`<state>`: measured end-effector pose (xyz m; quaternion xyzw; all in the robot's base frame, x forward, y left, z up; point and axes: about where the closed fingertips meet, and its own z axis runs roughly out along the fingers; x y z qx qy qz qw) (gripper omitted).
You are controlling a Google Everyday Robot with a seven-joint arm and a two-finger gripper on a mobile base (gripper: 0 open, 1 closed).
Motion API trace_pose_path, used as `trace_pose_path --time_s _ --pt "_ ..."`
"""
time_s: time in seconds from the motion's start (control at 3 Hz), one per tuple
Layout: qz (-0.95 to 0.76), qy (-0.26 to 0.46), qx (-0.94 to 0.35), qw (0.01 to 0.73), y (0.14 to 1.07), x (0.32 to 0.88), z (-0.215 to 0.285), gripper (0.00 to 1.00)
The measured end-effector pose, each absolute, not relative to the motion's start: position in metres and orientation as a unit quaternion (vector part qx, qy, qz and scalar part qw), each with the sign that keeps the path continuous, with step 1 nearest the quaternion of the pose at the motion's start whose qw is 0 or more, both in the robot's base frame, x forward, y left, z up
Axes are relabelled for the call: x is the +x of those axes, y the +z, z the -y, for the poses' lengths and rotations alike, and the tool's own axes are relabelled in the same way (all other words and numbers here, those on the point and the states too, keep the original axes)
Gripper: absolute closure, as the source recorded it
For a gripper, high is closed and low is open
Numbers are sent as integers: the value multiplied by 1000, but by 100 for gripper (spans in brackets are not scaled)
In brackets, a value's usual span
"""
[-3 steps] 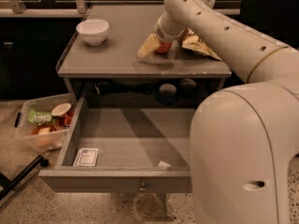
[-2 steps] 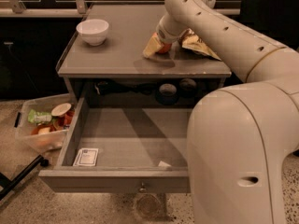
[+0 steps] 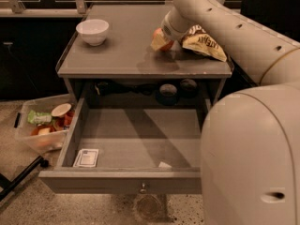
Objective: Place apple into top drawer
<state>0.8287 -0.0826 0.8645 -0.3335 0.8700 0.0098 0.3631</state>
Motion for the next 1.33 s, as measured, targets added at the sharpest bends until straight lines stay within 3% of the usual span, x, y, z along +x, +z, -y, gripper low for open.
trace_pose_path --time_s 0.33,0.67,1.33 --pt "-857 19 -340 387 889 807 92 90" --pt "-840 49 -364 399 908 767 102 100" --pt "-805 116 -458 360 881 673 142 100"
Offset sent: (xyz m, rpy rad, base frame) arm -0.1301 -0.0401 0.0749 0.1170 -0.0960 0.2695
